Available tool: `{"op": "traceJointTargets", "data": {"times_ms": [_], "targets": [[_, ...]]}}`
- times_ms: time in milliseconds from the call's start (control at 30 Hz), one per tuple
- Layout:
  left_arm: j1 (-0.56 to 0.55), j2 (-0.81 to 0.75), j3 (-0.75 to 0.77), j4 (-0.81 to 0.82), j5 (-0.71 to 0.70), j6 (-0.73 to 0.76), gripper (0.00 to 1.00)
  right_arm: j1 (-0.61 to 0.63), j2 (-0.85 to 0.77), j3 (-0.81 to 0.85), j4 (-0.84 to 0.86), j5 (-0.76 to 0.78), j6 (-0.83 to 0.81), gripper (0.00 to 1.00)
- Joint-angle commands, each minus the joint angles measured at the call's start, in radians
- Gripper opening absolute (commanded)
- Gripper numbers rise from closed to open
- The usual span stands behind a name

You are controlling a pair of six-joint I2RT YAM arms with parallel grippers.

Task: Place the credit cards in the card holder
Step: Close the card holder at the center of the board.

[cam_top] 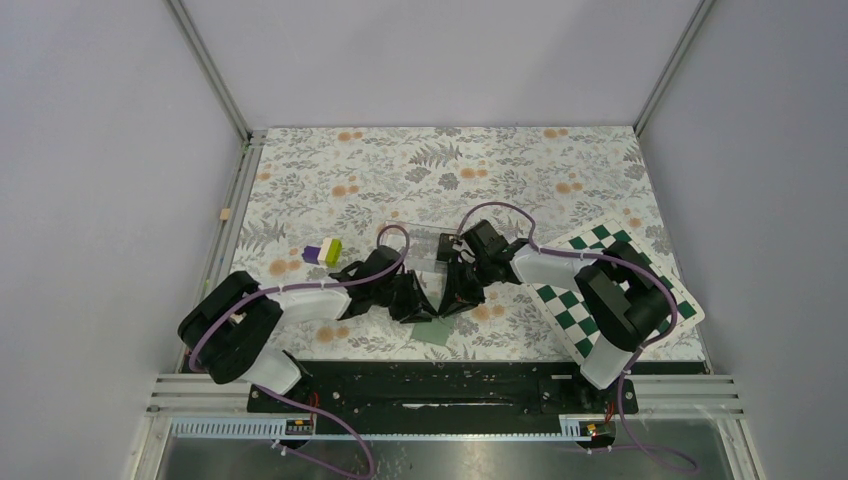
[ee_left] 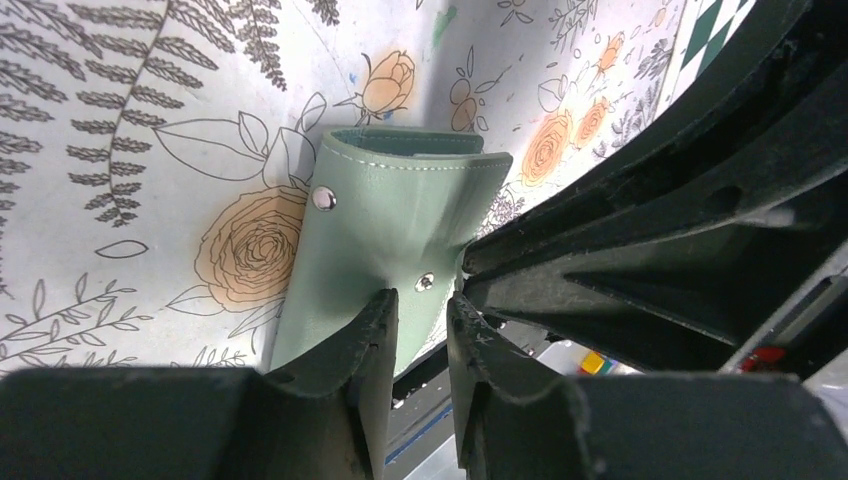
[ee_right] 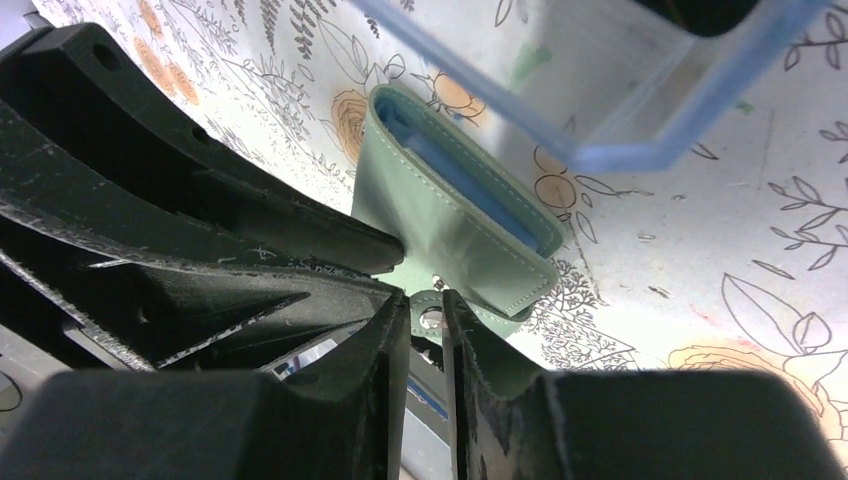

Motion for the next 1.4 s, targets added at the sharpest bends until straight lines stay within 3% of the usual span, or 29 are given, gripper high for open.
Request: {"op": "traceJointTargets", "data": {"times_ms": [0,167,333,533,733,1067,1367], "targets": [[0.004,-0.038,-0.034,0.129,0.047,-0.045,0.24,0.008,0.028,0.014,-0.022,0.018,0.003,0.24],[0.008,-0.039,-0.060,0.203,0.080,-0.073,0.22,0.007,0.039,0.016,-0.025,0.028,0.005,0.23],[0.009,-0.037,-0.070,0.222,0.081,-0.086,0.30,0.008,0.044,0.017,-0.026,0.029,0.007,0.23],[0.010,-0.044,-0.094,0.269,0.078,-0.118,0.31,0.008,0.054,0.018,-0.026,0.026,0.009,0.23],[0.009,-0.008,-0.039,0.162,0.084,-0.062,0.29,0.008,0.059,0.025,-0.030,0.027,0.011,0.24],[0.008,0.035,0.005,0.128,0.099,-0.036,0.20,0.008,0.059,0.031,-0.036,0.025,0.008,0.24],[0.006,0.065,0.033,0.098,0.103,-0.011,0.04,0.008,0.051,0.037,-0.044,0.023,0.005,0.25]]}}
